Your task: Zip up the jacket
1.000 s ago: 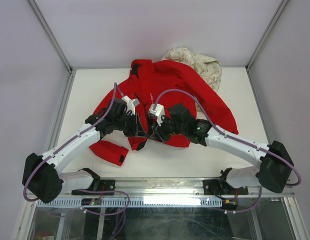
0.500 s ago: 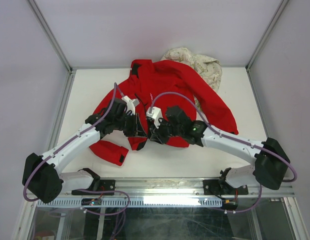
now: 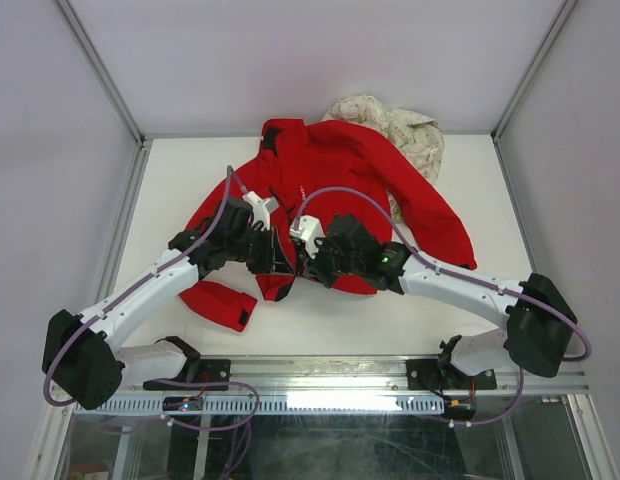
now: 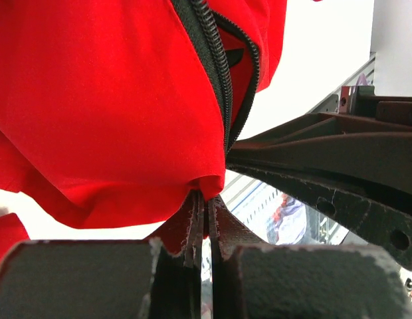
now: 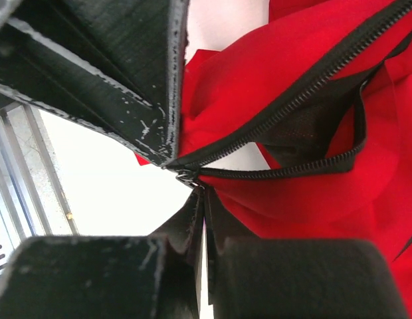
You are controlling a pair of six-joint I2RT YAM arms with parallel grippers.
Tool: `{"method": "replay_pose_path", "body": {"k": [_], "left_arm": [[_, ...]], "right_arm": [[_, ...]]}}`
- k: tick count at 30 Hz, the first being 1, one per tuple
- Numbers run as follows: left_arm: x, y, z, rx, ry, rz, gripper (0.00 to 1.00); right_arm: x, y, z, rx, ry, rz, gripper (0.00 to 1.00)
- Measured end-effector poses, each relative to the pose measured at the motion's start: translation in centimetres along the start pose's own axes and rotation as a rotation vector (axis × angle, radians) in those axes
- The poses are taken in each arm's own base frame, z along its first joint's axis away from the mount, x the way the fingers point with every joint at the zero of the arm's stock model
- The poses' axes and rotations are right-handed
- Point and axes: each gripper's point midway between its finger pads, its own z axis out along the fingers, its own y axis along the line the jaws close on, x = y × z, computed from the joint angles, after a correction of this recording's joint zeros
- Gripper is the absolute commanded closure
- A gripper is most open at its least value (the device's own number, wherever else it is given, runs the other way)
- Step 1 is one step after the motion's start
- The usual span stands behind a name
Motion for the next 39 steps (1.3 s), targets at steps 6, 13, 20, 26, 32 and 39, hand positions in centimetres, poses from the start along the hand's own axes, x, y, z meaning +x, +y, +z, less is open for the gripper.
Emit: {"method": "replay_pose_path", "body": {"k": [6,13,20,26,32,39], "left_arm": [[0.1,0.1,-0.4,-0.004,-0.013,-0.007,1.00],[0.2,0.0,-0.3,-0.007,-0.015,-0.007,1.00],[0.2,0.0,-0.3,-0.006,-0.012,-0.006,1.00],[0.2,0.0,-0.3,-0.006,-0.013,-0.006,1.00],[0.2,0.0,-0.3,-0.006,-0.012,-0.006,1.00],[0.3,0.0,-0.3,-0.007,-0.012,-0.006,1.00]], "right_arm": [[-0.9,0.0,-0.5,0.004,-0.002,-0.021,0.83],[-0.8,1.7,-1.5,-0.018,-0.029,-0.044,0.65],[0.4,2.3,-1.4,0.031,-0.045,-0.048,0.62],[0.3,1.9,-1.0,0.119,-0.076,-0.044,0.56],[-1.0,1.7,-0.8,0.162,-0.128,-0.040,0.55],[-0.6,1.1,-0.1,0.226,-0.116,-0.041,0.67]]}}
